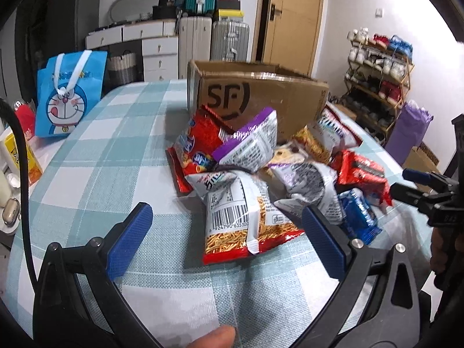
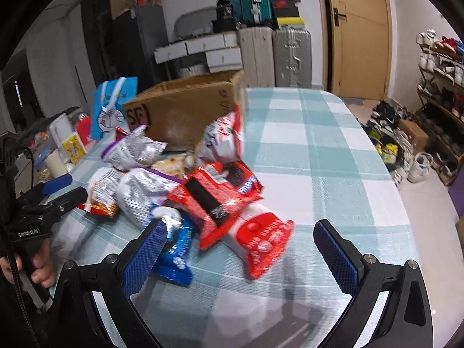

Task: Organize snacks
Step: 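Grasp the white noodle bag with the left gripper while the right grasps a red Oreo bag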

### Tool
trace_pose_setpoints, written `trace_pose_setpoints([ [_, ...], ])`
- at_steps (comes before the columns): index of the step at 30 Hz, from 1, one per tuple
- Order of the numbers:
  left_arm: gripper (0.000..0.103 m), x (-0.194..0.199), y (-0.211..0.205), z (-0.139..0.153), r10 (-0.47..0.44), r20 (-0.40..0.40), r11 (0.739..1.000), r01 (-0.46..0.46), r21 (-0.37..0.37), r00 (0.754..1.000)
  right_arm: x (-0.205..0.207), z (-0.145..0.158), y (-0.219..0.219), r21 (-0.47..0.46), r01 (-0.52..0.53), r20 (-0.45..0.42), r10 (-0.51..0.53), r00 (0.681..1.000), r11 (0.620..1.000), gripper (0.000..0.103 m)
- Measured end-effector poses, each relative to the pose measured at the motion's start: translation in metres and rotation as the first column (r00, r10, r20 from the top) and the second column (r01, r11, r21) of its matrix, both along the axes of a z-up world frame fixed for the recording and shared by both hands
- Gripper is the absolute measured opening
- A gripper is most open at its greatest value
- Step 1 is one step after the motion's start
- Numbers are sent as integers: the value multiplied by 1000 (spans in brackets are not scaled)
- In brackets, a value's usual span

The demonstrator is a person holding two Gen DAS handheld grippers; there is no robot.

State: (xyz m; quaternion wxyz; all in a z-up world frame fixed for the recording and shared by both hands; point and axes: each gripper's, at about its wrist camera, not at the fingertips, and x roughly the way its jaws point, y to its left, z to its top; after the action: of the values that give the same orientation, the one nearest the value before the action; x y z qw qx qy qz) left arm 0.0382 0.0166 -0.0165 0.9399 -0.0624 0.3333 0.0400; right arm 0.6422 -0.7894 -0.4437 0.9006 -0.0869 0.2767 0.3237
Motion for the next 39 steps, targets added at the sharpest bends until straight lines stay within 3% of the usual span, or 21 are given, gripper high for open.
trace_pose_setpoints([
  [4,102,15,-1,-5,-12,-56,1000,10,-26,998,10,-2,-6,22,-8,-58,9,998,1000,103],
  [7,102,25,-1,-8,-1,-73,1000,-1,-26,997,12,-2,-3,-26,23,-22,-23,999,999,103],
  [11,102,38,3,-11,4,-104,999,-8,-37,995,13,-3,0,-21,1,-37,-2,999,1000,103],
  [17,82,51,12,-20,-36,-136,989,15,-150,990,19,-3,18,-37,-39,-48,38,998,999,103],
  [21,77,56,14,-25,-49,-135,986,27,-164,990,27,-5,31,-54,-62,-58,59,997,997,102],
  [22,76,58,15,-27,-59,-140,983,34,-179,988,30,-6,34,-57,-68,-62,65,996,996,101],
  [24,65,61,14,-29,-79,-151,980,49,-192,985,34,-9,38,-63,-81,-76,76,994,995,88],
  [30,51,63,7,-34,-89,-167,983,60,-171,982,39,-9,44,-68,-114,-83,109,991,991,81],
  [39,46,48,6,-29,-95,-140,984,72,-162,986,32,-7,41,-66,-138,-68,134,989,988,63],
])
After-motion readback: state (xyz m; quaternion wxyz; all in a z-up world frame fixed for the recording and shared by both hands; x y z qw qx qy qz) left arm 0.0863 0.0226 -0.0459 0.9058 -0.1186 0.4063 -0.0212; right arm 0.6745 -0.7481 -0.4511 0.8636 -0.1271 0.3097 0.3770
